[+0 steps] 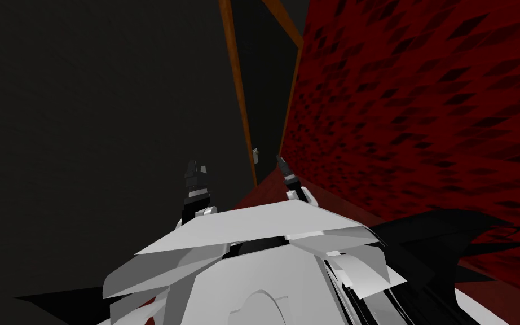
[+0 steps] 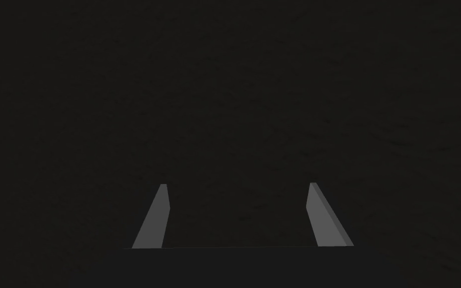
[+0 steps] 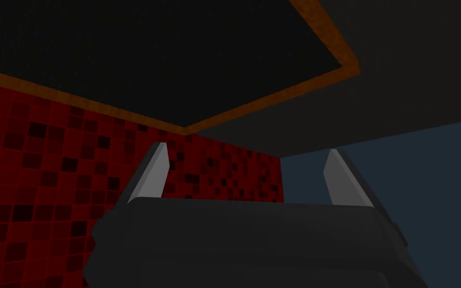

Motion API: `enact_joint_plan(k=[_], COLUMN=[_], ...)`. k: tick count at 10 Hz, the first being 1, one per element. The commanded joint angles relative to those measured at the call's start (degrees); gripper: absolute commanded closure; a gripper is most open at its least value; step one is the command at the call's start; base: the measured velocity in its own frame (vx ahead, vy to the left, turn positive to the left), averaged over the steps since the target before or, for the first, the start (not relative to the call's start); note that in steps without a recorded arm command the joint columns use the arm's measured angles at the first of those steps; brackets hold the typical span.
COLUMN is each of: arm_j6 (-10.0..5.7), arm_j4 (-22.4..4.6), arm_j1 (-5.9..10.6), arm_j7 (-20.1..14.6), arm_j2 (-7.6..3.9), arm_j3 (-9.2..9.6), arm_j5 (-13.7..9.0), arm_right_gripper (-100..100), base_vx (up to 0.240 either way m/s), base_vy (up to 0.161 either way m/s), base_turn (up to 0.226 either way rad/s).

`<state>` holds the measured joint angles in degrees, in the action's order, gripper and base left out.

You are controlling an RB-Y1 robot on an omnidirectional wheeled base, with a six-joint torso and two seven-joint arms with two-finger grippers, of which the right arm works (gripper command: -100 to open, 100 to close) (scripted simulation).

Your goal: Pull the door open

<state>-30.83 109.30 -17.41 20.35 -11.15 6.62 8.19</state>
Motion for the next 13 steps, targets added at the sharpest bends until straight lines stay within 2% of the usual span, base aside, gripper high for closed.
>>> enact_joint_plan(k=[1, 5, 6, 12, 13], arm_j6=[-0.02, -0.25, -0.25, -0.59, -0.59], arm_j4=[-2.86, -9.54, -9.85, -19.57, -19.75], arm_j1=[1.20, 3.97, 3.97, 7.91, 7.91], arm_j7=[2.01, 6.64, 6.64, 13.22, 13.22], arm_j2=[-0.97, -3.43, -3.43, -6.92, -6.92], arm_j3=[0.32, 1.05, 1.05, 2.10, 2.10], arm_j5=[1.65, 5.65, 5.65, 11.33, 11.33], arm_right_gripper=[-100, -100, -100, -100, -100], base_vx=[0.098, 0.101, 0.058, 0.083, 0.063], base_vy=[-0.036, -0.032, -0.023, -0.028, -0.028], base_turn=[0.091, 0.114, 0.027, 0.097, 0.037])
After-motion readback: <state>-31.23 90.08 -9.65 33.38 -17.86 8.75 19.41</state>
